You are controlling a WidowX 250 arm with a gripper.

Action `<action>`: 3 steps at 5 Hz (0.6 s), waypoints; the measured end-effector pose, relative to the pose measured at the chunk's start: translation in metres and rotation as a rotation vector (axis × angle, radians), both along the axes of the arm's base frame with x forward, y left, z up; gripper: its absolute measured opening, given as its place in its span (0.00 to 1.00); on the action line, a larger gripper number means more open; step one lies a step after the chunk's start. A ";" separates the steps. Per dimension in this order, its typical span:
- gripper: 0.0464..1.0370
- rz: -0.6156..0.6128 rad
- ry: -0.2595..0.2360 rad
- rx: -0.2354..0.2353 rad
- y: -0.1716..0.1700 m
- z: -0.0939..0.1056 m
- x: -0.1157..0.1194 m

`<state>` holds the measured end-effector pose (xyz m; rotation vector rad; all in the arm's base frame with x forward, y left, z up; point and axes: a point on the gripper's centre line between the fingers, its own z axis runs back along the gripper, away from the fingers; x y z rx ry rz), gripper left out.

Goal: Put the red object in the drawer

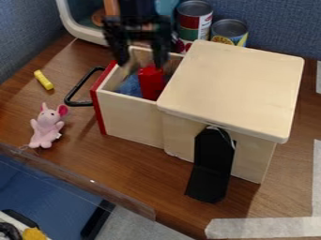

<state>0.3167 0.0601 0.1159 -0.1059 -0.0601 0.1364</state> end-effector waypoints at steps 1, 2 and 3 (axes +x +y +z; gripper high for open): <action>0.96 0.011 -0.035 0.011 0.013 0.020 -0.014; 0.96 0.020 -0.016 0.027 0.034 0.034 -0.033; 0.96 -0.021 0.028 0.034 0.042 0.037 -0.044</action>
